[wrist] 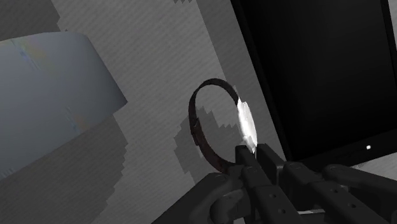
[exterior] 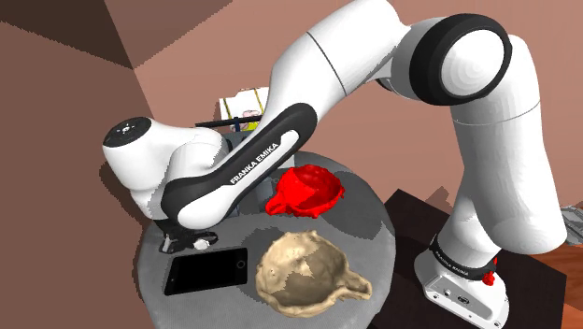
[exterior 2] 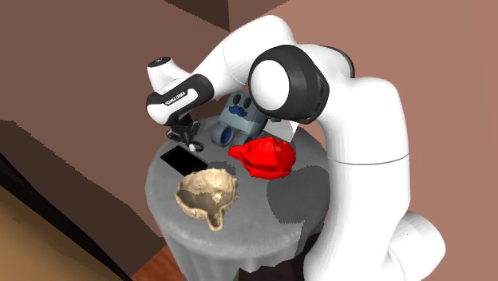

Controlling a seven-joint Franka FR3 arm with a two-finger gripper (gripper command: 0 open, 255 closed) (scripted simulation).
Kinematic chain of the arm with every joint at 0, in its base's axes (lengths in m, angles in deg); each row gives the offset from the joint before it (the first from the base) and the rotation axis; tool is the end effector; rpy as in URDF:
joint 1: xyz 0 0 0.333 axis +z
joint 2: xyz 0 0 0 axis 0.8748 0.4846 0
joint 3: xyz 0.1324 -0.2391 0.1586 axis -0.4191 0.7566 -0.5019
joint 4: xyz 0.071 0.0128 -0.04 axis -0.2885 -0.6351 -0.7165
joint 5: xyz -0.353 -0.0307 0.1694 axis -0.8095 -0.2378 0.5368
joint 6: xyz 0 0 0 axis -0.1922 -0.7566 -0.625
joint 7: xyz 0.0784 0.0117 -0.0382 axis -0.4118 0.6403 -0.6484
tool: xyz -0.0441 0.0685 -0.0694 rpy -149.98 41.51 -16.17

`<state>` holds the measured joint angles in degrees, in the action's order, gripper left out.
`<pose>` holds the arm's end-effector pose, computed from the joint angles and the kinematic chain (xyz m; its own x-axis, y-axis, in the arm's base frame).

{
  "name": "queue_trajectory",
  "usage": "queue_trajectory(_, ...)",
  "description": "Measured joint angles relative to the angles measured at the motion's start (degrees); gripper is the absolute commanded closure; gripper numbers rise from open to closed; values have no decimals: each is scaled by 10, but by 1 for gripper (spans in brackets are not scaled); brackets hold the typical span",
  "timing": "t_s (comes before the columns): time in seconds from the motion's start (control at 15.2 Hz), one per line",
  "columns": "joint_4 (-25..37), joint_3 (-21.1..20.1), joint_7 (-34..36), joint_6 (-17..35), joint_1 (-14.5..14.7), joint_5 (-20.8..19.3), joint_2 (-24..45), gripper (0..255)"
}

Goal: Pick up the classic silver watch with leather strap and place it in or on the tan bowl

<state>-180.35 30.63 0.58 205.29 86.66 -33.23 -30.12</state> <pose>0.4609 0.4920 0.3234 0.8203 0.5667 0.0764 0.5597 -0.8231 0.0958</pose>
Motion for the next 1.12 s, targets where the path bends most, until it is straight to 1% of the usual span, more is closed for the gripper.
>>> queue_trajectory(0.46, 1, -1, -1, -3, 0, 1, -2, 255)
queue_trajectory(1.12, 33, -12, -20, -60, -5, 23, -32, 255)
